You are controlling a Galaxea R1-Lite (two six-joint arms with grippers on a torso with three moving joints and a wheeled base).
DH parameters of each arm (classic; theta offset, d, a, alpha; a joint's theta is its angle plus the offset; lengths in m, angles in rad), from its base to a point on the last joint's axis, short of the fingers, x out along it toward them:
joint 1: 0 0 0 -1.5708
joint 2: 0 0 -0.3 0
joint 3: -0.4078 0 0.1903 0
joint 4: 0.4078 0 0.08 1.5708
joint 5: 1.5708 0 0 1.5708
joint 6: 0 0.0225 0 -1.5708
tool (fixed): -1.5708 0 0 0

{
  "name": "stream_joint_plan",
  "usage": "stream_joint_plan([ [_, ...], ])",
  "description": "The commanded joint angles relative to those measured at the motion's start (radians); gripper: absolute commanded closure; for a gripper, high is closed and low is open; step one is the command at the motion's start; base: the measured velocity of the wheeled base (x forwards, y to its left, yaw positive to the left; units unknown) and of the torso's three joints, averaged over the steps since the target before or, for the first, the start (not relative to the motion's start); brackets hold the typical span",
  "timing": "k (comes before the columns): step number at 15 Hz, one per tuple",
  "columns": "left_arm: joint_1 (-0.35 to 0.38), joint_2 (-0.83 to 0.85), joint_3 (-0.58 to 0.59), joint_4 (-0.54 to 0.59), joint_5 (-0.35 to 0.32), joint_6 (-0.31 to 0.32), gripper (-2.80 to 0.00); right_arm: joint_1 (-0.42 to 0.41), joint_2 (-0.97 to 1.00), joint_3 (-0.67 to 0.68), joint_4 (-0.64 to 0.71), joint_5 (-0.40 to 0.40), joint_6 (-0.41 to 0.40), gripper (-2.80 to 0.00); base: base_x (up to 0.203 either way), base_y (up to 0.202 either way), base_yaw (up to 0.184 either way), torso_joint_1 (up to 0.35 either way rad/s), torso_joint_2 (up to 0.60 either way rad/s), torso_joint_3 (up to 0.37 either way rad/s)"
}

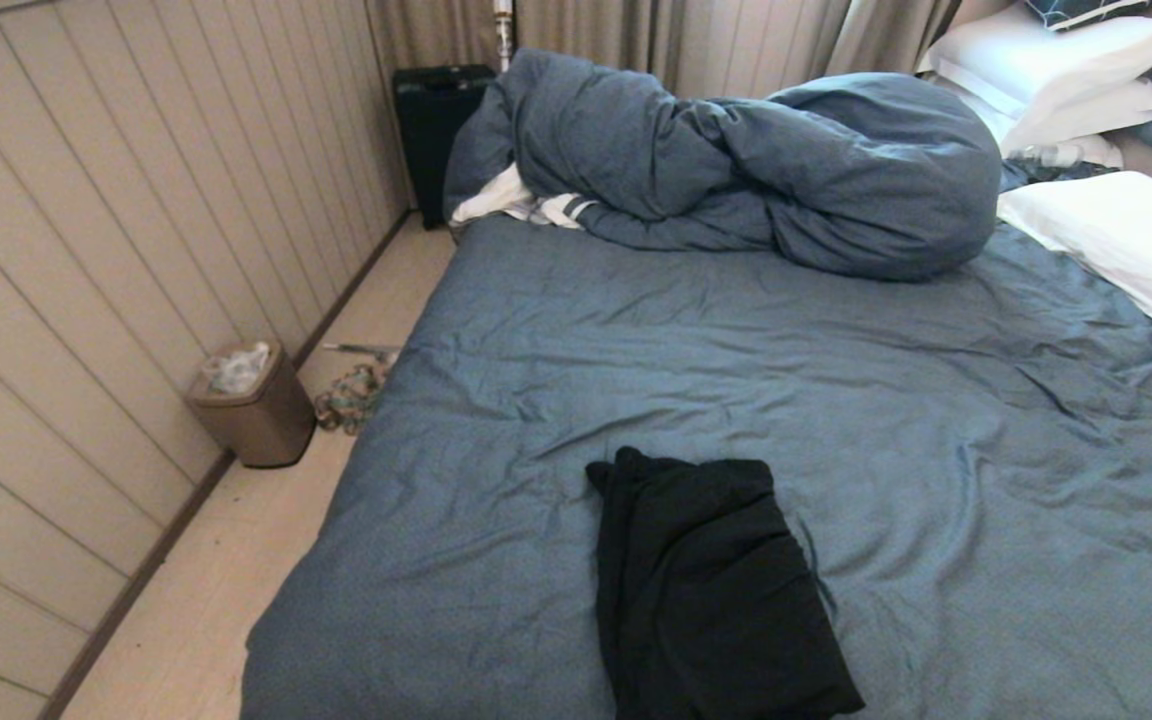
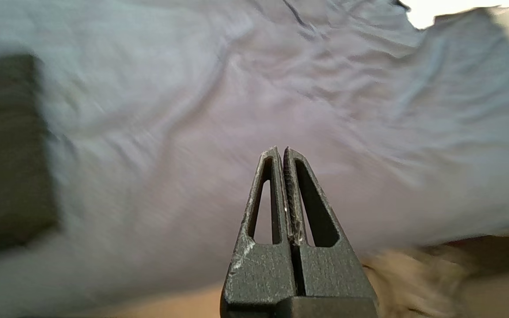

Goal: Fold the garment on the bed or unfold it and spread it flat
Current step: Unford the black T-shirt

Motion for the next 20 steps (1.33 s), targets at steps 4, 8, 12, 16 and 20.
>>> stream_joint_plan([
  [4,-0.001,-0.030,0.003,0.006,-0.005,0.033,0.00,-0.004,0.017,-0.065,0.156,-0.161,-0.058,0.00,0.000,0.000,0.000,0.000,0.00,0.000],
  [8,-0.001,-0.030,0.002,0.008,-0.005,0.035,0.00,-0.184,0.118,-0.048,0.171,-0.145,0.000,0.00,0.000,0.000,0.000,0.000,0.00,0.000],
  [12,-0.001,-0.030,0.002,0.008,-0.005,0.035,0.00,-0.238,0.085,-0.036,0.148,0.246,0.029,0.00,0.000,0.000,0.000,0.000,0.00,0.000],
  [16,-0.001,-0.030,0.002,0.008,-0.005,0.036,0.00,-0.081,0.072,0.001,0.112,0.199,0.058,0.00,0.000,0.000,0.000,0.000,0.00,0.000],
  [20,-0.001,-0.030,0.005,0.003,-0.014,0.053,0.00,-0.079,0.074,0.130,-0.048,0.303,0.043,0.00,0.000,0.000,0.000,0.000,0.00,0.000],
])
